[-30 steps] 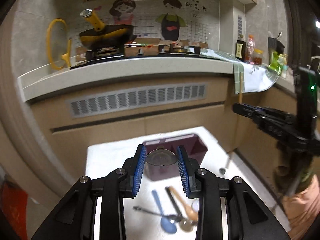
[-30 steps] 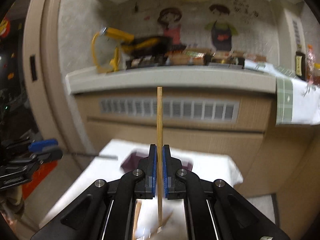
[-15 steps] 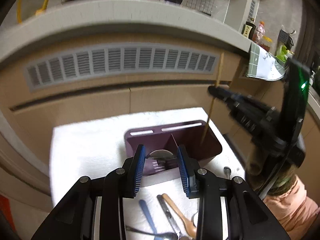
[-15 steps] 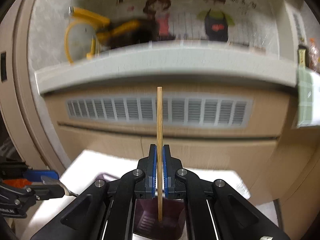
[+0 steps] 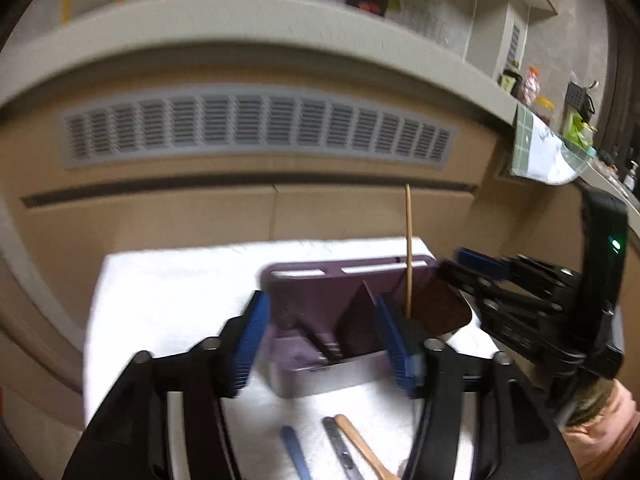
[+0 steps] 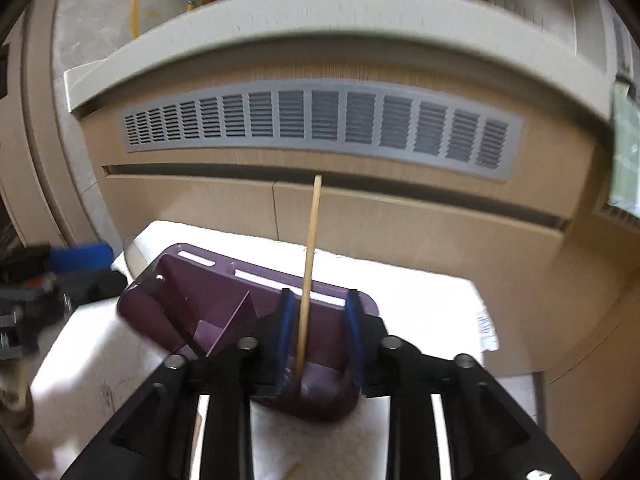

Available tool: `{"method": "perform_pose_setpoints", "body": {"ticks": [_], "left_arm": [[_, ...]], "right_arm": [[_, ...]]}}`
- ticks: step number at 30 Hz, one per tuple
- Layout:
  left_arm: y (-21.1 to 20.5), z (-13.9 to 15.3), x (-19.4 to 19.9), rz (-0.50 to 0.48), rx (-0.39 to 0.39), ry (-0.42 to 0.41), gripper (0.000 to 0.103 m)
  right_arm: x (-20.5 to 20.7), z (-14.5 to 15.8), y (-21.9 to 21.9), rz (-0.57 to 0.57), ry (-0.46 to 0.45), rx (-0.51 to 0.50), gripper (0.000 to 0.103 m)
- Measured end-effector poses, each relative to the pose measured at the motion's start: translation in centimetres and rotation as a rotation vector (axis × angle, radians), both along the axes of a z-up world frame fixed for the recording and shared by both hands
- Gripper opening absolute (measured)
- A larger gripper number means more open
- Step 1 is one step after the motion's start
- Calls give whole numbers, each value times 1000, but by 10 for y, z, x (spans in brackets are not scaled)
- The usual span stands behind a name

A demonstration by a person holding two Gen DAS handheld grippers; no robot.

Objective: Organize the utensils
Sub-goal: 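Lower the chopstick into the purple caddy with the right tool while the left tool drops the grey spoon in, then grasp a second wooden chopstick with the right tool while the left tool grasps a steel spoon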

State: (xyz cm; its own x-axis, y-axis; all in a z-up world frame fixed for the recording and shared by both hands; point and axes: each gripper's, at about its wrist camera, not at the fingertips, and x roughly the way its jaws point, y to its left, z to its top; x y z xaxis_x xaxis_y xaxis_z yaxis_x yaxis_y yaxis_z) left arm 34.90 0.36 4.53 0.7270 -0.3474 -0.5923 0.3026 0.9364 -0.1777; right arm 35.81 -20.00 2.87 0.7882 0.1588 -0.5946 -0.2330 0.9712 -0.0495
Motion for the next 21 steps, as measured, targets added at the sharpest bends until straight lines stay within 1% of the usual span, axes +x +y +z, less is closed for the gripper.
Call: {"method": "perform_pose_setpoints", "body": {"ticks": [2, 4, 6, 10, 12, 15, 17, 19, 21], "left_arm": [[6, 4, -16, 30, 15, -33, 71], [12, 3, -33, 56, 34, -52, 73], [18, -4, -49, 75, 49, -47, 79], [31, -28, -82, 128, 93, -15, 81], [38, -45, -96, 151, 106, 10, 87], [52, -73, -112, 163, 87, 92, 91], [56, -90, -121, 164, 79, 136, 92], [58, -103, -128, 175, 66, 162, 93], [61, -111, -134, 194, 47, 174, 98]], "right_arm": [[-20, 2, -2, 2, 16, -11, 28], [-36, -4, -3, 15, 47, -6, 28], [-55, -14, -1, 33, 85, -4, 28], [-88, -40, 11, 78, 146, -13, 28], [-101, -54, 16, 96, 184, -23, 28], [-118, -73, 18, 85, 217, -41, 28], [-124, -87, 13, 68, 270, -15, 29], [-126, -100, 13, 57, 331, 16, 29], [-129, -113, 14, 44, 372, 39, 29]]}}
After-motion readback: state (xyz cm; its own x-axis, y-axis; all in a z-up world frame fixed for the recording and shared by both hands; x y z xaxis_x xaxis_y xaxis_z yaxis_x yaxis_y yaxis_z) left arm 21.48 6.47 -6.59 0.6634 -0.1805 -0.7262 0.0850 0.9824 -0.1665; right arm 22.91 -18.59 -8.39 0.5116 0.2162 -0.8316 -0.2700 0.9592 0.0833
